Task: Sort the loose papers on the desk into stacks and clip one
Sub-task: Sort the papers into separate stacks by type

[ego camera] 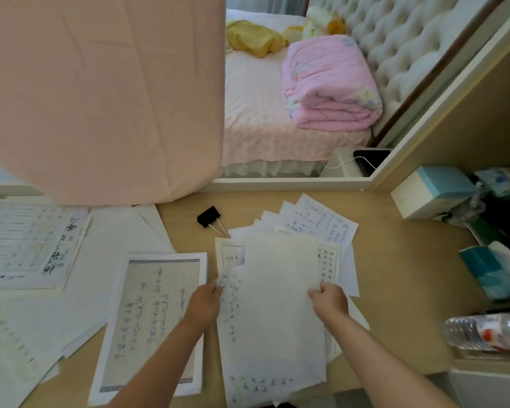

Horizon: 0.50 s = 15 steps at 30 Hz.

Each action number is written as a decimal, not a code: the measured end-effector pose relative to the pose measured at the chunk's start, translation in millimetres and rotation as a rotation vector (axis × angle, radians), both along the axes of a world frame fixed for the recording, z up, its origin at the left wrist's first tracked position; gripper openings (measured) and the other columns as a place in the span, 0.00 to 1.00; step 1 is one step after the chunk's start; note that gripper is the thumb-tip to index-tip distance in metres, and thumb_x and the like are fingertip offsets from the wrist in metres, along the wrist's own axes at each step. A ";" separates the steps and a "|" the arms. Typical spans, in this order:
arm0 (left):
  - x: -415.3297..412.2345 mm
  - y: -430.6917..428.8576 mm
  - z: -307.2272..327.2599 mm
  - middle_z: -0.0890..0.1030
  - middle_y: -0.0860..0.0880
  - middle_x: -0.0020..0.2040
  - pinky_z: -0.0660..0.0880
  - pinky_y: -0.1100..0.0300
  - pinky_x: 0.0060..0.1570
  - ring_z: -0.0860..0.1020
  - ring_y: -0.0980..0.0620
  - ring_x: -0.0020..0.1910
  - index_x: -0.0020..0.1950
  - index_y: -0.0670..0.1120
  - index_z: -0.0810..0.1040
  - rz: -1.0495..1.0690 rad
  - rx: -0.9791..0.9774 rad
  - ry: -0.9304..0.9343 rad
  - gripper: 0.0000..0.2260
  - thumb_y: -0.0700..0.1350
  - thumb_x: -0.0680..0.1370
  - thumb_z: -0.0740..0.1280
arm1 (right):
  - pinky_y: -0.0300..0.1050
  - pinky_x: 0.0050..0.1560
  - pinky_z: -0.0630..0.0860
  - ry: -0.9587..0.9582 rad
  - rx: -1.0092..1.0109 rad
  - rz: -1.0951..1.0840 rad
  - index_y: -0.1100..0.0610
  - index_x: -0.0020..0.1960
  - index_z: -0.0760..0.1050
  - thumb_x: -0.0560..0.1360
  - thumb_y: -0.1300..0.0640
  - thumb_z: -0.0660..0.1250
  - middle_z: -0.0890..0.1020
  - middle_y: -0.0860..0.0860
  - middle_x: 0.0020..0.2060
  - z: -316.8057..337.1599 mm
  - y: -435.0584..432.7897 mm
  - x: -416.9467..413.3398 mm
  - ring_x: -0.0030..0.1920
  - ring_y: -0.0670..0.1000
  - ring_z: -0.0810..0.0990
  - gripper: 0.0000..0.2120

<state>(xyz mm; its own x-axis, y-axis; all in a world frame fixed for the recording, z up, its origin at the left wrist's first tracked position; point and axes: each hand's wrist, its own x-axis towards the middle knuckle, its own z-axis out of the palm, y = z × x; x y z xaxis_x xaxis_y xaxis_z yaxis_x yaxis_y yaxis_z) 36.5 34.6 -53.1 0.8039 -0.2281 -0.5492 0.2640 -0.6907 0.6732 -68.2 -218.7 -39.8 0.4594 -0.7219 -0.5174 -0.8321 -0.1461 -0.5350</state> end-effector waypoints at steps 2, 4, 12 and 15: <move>3.1 4.3 3.0 0.78 0.48 0.44 0.69 0.60 0.46 0.78 0.47 0.48 0.50 0.41 0.79 0.009 0.066 -0.164 0.16 0.45 0.85 0.55 | 0.43 0.34 0.63 -0.012 -0.035 -0.020 0.58 0.34 0.70 0.74 0.61 0.67 0.74 0.54 0.30 0.5 -12.3 -6.4 0.32 0.52 0.70 0.12; 4.3 10.4 4.2 0.78 0.50 0.40 0.68 0.61 0.39 0.76 0.50 0.41 0.46 0.41 0.78 0.088 0.012 -0.268 0.15 0.45 0.84 0.55 | 0.43 0.36 0.69 -0.057 0.077 -0.052 0.63 0.40 0.75 0.75 0.62 0.67 0.81 0.57 0.37 7.7 -22.3 -11.6 0.36 0.52 0.76 0.07; 9.5 19.9 2.3 0.80 0.52 0.48 0.74 0.53 0.52 0.78 0.53 0.47 0.54 0.47 0.78 0.307 -0.428 0.108 0.16 0.56 0.82 0.57 | 0.55 0.53 0.82 -0.129 0.283 0.055 0.55 0.51 0.82 0.75 0.66 0.66 0.87 0.51 0.46 22.0 21.4 -7.7 0.47 0.53 0.86 0.10; 7.5 25.8 2.8 0.82 0.53 0.55 0.79 0.53 0.53 0.81 0.52 0.53 0.62 0.52 0.76 0.192 -0.475 0.177 0.14 0.53 0.78 0.68 | 0.51 0.49 0.82 -0.129 0.273 0.093 0.54 0.49 0.80 0.73 0.66 0.63 0.86 0.50 0.45 21.9 54.7 5.8 0.45 0.52 0.85 0.11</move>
<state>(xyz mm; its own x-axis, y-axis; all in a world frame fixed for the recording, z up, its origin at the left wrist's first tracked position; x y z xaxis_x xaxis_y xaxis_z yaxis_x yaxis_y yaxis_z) 44.0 60.5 -50.3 0.7604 -0.3423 -0.5519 0.4930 -0.2490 0.8336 -62.4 -163.9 -17.9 0.5913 -0.5160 -0.6198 -0.7447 -0.0544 -0.6652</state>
